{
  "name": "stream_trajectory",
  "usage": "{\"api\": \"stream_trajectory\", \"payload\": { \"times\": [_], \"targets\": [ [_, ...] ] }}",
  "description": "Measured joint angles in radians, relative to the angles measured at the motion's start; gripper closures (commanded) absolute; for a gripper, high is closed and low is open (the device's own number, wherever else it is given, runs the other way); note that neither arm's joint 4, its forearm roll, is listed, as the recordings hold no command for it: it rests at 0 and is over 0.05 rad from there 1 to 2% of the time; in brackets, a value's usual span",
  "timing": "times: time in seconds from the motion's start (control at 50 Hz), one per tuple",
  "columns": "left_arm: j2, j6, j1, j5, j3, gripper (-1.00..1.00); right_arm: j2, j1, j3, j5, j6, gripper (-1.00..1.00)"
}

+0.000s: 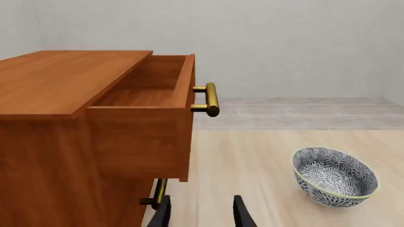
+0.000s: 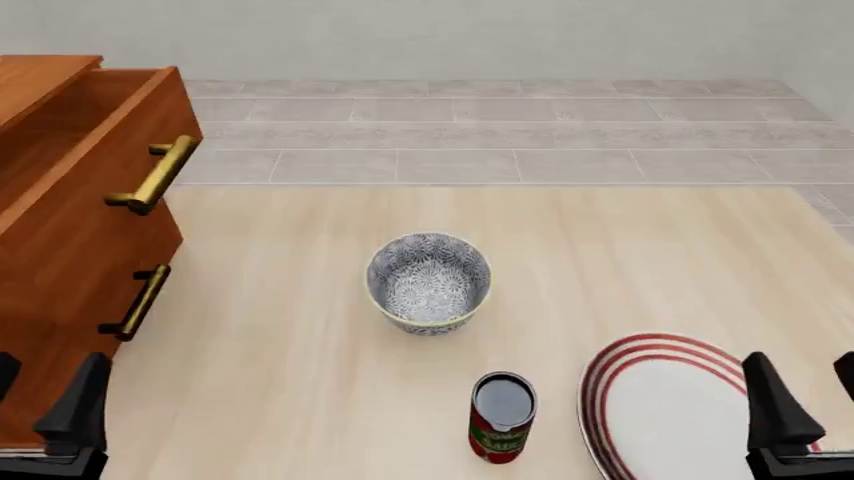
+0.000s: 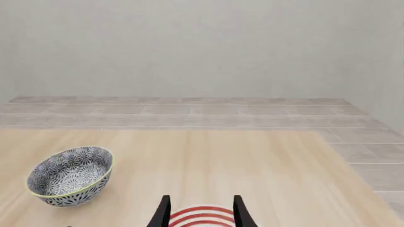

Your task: Put the bowl on the plate.

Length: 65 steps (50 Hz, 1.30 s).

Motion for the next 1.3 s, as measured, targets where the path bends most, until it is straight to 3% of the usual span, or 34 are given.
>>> {"api": "stream_trajectory", "payload": {
  "times": [0.5, 1.0, 1.3],
  "targets": [
    [0.004, 0.0, 0.0, -0.001, -0.002, -1.0, 0.066, 0.016, -0.017, -0.028, 0.001, -1.0],
    [0.005, 0.0, 0.0, -0.001, -0.003, -1.0, 0.427, 0.122, -0.121, -0.235, -0.035, -1.0],
    [0.005, 0.0, 0.0, -0.001, -0.003, -1.0, 0.626, 0.2, -0.209, -0.298, -0.07, -1.0]
  ]
}}
